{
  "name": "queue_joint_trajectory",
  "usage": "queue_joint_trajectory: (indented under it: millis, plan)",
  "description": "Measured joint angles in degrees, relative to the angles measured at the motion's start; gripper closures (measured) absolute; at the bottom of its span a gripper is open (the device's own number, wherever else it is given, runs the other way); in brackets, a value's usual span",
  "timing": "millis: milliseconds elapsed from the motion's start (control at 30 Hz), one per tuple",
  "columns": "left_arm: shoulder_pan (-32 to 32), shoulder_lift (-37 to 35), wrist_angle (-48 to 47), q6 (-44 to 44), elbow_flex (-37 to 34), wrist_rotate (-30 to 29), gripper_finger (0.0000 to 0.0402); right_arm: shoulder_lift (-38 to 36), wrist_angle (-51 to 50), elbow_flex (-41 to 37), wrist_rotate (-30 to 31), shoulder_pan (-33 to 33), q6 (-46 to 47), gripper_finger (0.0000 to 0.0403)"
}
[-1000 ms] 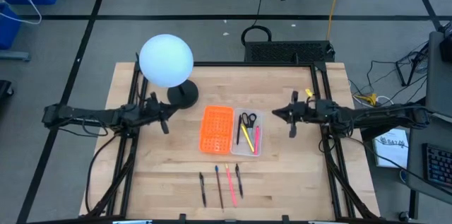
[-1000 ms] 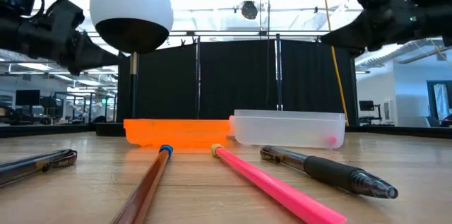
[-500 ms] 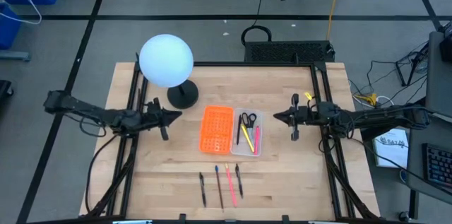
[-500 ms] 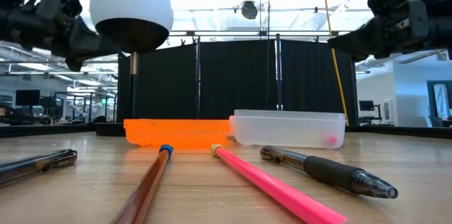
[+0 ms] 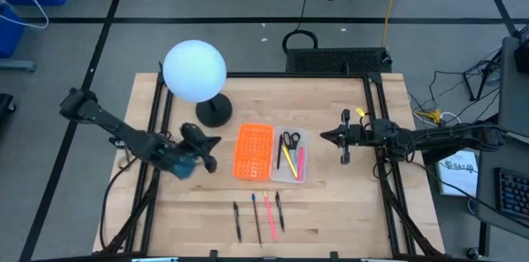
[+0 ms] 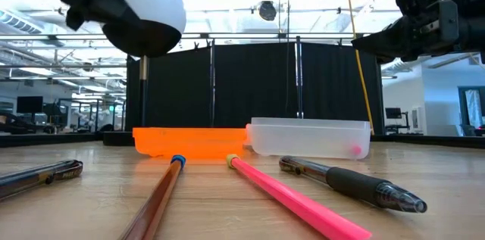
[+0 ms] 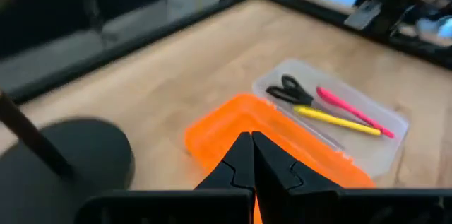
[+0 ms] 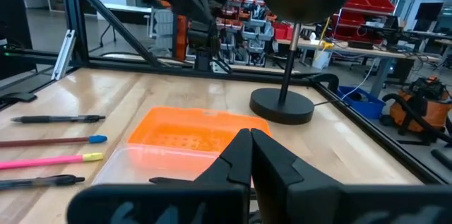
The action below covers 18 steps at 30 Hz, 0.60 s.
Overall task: Pick & place school supplies into a supply box
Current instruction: Put the left black pen into the orange supply box
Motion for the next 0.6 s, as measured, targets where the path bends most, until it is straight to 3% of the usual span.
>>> queue_joint_trajectory:
  millis: [100, 333, 600]
  plan:
    - [-1.0, 9.4, -9.7, -10.3, 9.0, 3.1, 0.0400, 0.0, 0.0, 0.0, 0.0, 0.0, -0.2, 0.0403]
    - [-3.1, 32.1, -32.4, -33.3, 29.8, 20.4, 0.0401, 0.0, -1.4, -0.1, -0.5, 0.0, -2.5, 0.0403]
    - [-8.1, 51.3, -44.1, -52.9, 48.9, 30.9, 0.0401, 0.0, 0.9, -0.1, -11.6, 0.0, -5.7, 0.0403]
